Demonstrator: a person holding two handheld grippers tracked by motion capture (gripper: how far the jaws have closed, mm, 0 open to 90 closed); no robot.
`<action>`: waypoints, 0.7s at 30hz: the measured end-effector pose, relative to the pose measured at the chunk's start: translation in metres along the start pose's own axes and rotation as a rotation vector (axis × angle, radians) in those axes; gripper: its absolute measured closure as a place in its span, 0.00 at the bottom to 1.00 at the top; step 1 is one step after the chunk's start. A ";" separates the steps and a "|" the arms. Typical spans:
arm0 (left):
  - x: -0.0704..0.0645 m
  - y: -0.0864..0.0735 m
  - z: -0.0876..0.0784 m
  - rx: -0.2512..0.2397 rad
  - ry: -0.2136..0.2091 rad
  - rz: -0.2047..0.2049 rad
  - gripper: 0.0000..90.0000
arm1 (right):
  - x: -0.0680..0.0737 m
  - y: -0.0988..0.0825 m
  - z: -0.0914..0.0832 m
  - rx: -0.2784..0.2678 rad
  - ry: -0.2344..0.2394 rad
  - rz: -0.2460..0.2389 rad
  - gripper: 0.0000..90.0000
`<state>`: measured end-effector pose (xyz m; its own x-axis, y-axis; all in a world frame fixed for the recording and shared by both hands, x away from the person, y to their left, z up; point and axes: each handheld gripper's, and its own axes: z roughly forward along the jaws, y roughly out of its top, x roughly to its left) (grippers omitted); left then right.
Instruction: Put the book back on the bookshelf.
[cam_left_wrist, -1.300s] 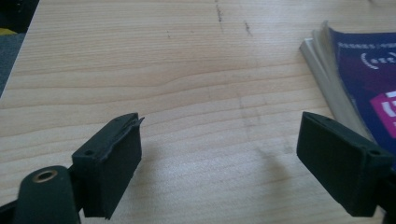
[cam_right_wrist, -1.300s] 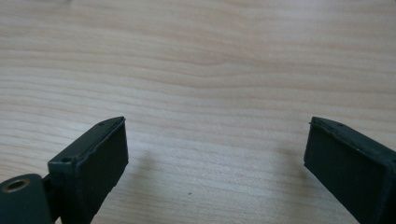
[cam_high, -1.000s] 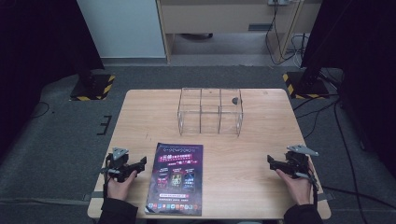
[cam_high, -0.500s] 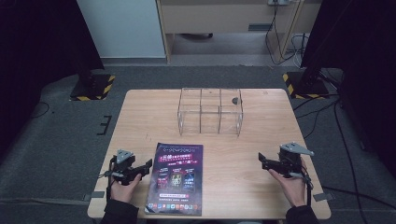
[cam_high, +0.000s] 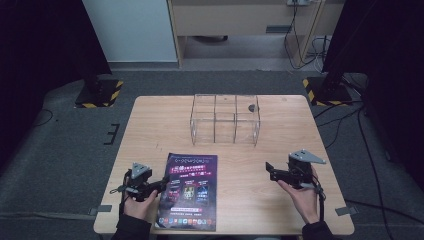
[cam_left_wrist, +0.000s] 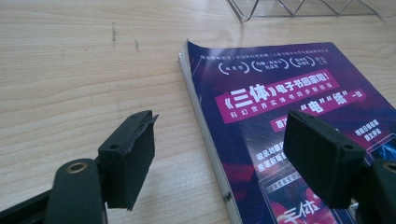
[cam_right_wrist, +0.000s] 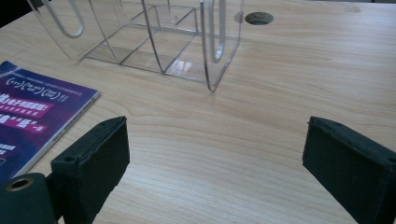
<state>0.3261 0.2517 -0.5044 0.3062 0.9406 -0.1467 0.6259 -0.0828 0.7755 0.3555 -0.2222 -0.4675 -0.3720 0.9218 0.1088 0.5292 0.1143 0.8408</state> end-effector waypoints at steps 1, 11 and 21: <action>-0.001 0.000 0.001 0.000 -0.002 -0.003 0.27 | 0.000 0.000 0.000 0.000 0.000 0.000 0.08; -0.004 -0.004 0.007 0.030 -0.029 -0.016 0.31 | 0.028 0.007 0.005 -0.007 0.067 -0.045 0.09; -0.008 -0.008 0.016 0.059 -0.049 -0.032 0.36 | 0.062 0.015 0.015 -0.013 0.148 -0.076 0.09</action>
<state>0.3302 0.2396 -0.5196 0.3192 0.9259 -0.2019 0.6769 -0.0736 0.7324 0.3520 -0.1576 -0.4566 -0.5194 0.8459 0.1207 0.4855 0.1760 0.8563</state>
